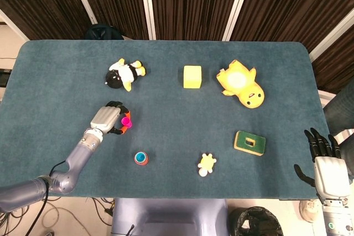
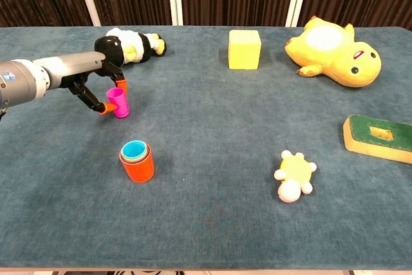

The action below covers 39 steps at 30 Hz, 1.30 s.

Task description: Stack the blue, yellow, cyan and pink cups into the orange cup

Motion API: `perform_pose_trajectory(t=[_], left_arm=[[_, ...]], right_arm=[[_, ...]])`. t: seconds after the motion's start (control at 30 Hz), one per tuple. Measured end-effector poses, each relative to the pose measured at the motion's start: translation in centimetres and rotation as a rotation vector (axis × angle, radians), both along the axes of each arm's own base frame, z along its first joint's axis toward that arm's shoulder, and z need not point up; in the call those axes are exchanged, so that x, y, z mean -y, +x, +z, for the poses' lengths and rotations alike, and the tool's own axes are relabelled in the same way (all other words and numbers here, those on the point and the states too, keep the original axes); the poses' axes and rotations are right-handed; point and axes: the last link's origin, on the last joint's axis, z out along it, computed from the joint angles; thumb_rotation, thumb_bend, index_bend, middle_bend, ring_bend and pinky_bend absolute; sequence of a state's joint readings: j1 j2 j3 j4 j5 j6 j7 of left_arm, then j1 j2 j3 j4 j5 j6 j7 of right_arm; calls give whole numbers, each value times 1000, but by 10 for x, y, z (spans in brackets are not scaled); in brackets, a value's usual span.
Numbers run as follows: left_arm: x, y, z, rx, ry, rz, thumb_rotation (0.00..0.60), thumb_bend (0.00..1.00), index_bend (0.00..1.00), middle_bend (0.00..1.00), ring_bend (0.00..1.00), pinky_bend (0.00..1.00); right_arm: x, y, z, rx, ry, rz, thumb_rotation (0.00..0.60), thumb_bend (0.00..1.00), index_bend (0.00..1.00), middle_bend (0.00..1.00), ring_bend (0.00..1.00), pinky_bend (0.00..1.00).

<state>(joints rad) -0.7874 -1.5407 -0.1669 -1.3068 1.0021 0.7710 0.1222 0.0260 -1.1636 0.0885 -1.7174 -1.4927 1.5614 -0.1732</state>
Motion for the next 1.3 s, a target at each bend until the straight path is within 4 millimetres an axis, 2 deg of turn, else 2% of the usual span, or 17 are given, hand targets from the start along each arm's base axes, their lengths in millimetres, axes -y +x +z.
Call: perform_pose_trajectory(t=[0.17, 0.37, 0.6, 0.8, 1.0, 1.3], left_arm=[[1, 11, 10, 42, 11, -20, 600, 338, 466, 326, 121, 128], [12, 38, 26, 108, -11, -76, 600, 331, 461, 325, 121, 128], [47, 72, 39, 171, -111, -153, 600, 330, 461, 326, 121, 127], [74, 89, 49, 183, -187, -202, 600, 330, 462, 331, 121, 123], [94, 84, 57, 140, -211, -239, 600, 330, 462, 331, 121, 122], [97, 69, 48, 97, -220, -231, 600, 330, 462, 332, 121, 121]], right_arm=[[0, 0, 0, 0, 1, -1, 600, 324, 49, 72, 136, 61], [0, 1, -2, -1, 6, 3, 600, 324, 49, 72, 136, 61], [-1, 1, 0, 1, 1, 3, 600, 324, 49, 72, 136, 61], [-1, 1, 0, 4, 2, 5, 600, 324, 48, 72, 136, 61], [-1, 2, 1, 7, 0, 8, 600, 324, 49, 72, 136, 61], [-1, 1, 2, 9, -5, 3, 600, 324, 49, 72, 136, 61]])
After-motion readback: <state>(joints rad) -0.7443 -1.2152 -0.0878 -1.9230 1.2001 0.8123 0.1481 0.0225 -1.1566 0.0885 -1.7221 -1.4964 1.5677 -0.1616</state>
